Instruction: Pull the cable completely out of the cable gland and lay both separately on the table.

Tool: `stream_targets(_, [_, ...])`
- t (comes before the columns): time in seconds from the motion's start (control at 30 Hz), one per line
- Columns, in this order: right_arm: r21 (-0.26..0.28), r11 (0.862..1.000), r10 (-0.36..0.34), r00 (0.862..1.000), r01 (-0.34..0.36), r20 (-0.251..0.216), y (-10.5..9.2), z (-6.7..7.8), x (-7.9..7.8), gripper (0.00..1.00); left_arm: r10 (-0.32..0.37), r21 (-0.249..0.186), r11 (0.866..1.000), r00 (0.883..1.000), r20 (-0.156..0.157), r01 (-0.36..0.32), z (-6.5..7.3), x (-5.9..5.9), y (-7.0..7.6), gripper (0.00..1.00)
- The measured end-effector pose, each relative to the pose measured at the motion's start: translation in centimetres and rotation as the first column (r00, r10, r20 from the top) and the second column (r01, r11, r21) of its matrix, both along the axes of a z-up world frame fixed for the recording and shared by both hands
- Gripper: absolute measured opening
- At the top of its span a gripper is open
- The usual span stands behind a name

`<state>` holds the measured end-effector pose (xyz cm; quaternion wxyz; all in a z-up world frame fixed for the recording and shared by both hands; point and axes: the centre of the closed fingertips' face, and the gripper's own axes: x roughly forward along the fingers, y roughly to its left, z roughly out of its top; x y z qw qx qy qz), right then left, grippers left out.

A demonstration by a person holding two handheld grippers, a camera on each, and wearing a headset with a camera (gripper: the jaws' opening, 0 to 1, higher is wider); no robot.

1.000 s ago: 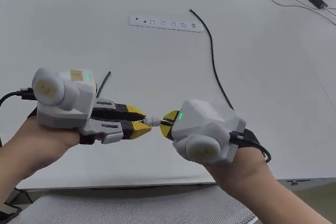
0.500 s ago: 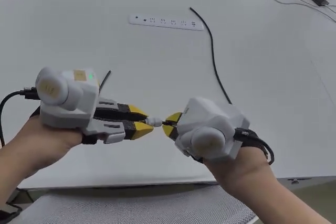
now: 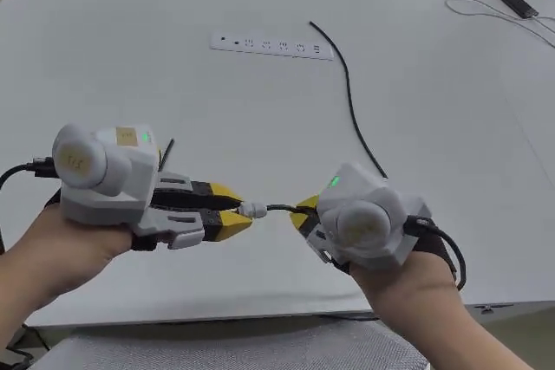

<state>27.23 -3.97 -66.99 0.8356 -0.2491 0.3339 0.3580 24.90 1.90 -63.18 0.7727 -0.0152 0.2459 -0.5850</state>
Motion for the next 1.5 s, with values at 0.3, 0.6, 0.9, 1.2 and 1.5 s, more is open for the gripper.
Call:
stream_targets(0.3, [0.093, 0.981, -0.164, 0.982, 0.172, -0.091, -2.8, -1.5, 0.5, 0.0, -0.005, -0.004, 1.0, 1.0, 0.005, 0.005, 0.3, 0.1, -0.1, 0.15])
stream_targets(0.6, [0.14, 0.94, -0.285, 0.943, 0.31, -0.174, -4.9, -4.2, 0.3, 0.0, -0.005, -0.005, 1.0, 1.0, 0.003, 0.005, 0.2, -0.1, -0.2, 0.15])
stream_targets(0.9, [0.159, 0.928, -0.305, 0.932, 0.338, -0.197, -4.7, -4.6, 0.1, 0.0, -0.001, -0.007, 1.0, 1.0, -0.005, 0.001, 0.1, -0.1, -0.2, 0.15])
stream_targets(1.2, [0.157, 0.941, -0.275, 0.948, 0.3, -0.16, -4.5, -4.1, 0.0, 0.01, 0.007, -0.002, 1.0, 1.0, -0.006, -0.007, -0.1, 0.1, 0.3, 0.15])
stream_targets(1.5, [0.147, 0.948, -0.266, 0.957, 0.282, -0.12, -4.6, -3.4, 0.0, 0.06, 0.02, 0.004, 1.0, 1.0, -0.013, -0.02, -0.3, 0.5, 1.1, 0.15])
